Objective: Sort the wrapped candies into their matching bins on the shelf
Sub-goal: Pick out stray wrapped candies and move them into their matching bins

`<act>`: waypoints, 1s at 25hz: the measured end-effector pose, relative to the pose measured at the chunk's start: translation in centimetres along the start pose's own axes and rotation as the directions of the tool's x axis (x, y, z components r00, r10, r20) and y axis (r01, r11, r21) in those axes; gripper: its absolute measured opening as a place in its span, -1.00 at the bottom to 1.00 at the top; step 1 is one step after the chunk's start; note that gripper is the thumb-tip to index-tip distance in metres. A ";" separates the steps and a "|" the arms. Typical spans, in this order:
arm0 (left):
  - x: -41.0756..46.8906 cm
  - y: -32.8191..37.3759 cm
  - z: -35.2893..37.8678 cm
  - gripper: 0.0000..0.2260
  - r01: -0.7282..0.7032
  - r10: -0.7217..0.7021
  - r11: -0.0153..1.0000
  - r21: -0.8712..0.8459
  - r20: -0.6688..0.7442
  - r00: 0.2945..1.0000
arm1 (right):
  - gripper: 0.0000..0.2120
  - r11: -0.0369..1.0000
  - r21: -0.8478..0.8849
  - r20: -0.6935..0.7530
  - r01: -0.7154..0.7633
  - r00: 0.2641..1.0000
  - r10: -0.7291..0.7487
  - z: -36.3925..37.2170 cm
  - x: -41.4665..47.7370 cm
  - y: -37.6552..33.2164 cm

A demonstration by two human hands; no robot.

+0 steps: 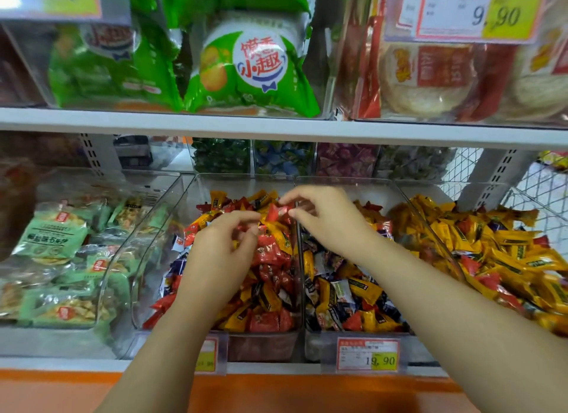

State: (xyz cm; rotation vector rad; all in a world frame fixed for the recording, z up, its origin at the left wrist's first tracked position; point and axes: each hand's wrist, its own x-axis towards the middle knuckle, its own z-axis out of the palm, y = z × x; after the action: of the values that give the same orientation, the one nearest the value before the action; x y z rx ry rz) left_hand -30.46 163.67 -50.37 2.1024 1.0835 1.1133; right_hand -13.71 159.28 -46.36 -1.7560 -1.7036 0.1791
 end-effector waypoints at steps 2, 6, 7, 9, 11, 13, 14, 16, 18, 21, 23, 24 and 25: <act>-0.1 0.1 -0.1 -0.82 -0.014 0.014 1.000 0.004 0.015 1.000 | -0.71 1.000 -0.009 0.025 -0.002 1.000 0.003 -0.2 -0.1 0.0; -0.2 0.4 0.7 -0.81 -0.070 0.072 0.997 -0.019 0.107 0.992 | -0.72 0.993 -0.053 -0.033 -0.103 0.994 0.101 -3.4 -1.6 2.5; -0.2 0.7 1.1 -0.80 -0.089 0.091 0.996 -0.019 0.125 0.988 | -0.73 0.988 -0.083 -0.054 -0.130 0.991 0.126 -4.5 -2.3 3.4; -0.1 1.4 1.9 -0.79 -0.122 0.122 0.993 -0.007 0.145 0.982 | -0.76 0.971 -0.152 -0.107 -0.187 0.979 0.172 -6.7 -4.0 5.1; -0.3 2.3 2.8 -0.78 -0.152 0.148 0.988 0.013 0.163 0.976 | -0.76 0.941 -0.224 -0.143 -0.252 0.964 0.225 -8.5 -5.9 6.7; -0.5 3.4 3.7 -0.77 -0.193 0.182 0.980 0.053 0.176 0.968 | -0.76 0.913 -0.264 -0.139 -0.310 0.949 0.282 -9.7 -7.6 8.3; -0.6 4.0 4.2 -0.78 -0.222 0.208 0.973 0.066 0.174 0.963 | -0.77 0.912 -0.242 -0.131 -0.331 0.943 0.307 -9.9 -8.2 9.0; -0.6 5.2 5.2 -0.78 -0.278 0.262 0.957 0.081 0.165 0.951 | -0.77 0.924 -0.136 -0.122 -0.358 0.931 0.343 -10.0 -8.9 10.0; -0.1 6.4 6.2 -0.78 -0.299 0.278 0.950 0.094 0.189 0.942 | -0.76 0.929 -0.042 -0.124 -0.368 0.924 0.361 -10.0 -9.1 10.7; 1.4 8.1 8.8 -0.78 -0.300 0.263 0.949 0.099 0.280 0.924 | -0.72 0.918 0.106 -0.126 -0.382 0.910 0.394 -9.9 -9.4 11.9; 2.7 9.0 11.0 -0.77 -0.269 0.225 0.958 0.096 0.328 0.918 | -0.70 0.901 0.196 -0.127 -0.387 0.901 0.414 -9.9 -9.7 12.6; 3.3 9.4 12.1 -0.77 -0.253 0.206 0.963 0.091 0.353 0.913 | -0.70 0.896 0.217 -0.126 -0.388 0.899 0.420 -9.9 -9.7 12.8; 3.9 9.6 13.2 -0.75 -0.252 0.199 0.963 0.097 0.376 0.905 | -0.71 0.894 0.221 -0.125 -0.390 0.898 0.422 -9.8 -9.6 13.0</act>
State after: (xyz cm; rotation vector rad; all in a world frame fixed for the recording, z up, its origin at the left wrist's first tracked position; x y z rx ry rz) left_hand -13.99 160.69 -48.59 2.4748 0.7747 0.7133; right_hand 1.08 147.86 -49.27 -1.9031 -1.1395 0.3555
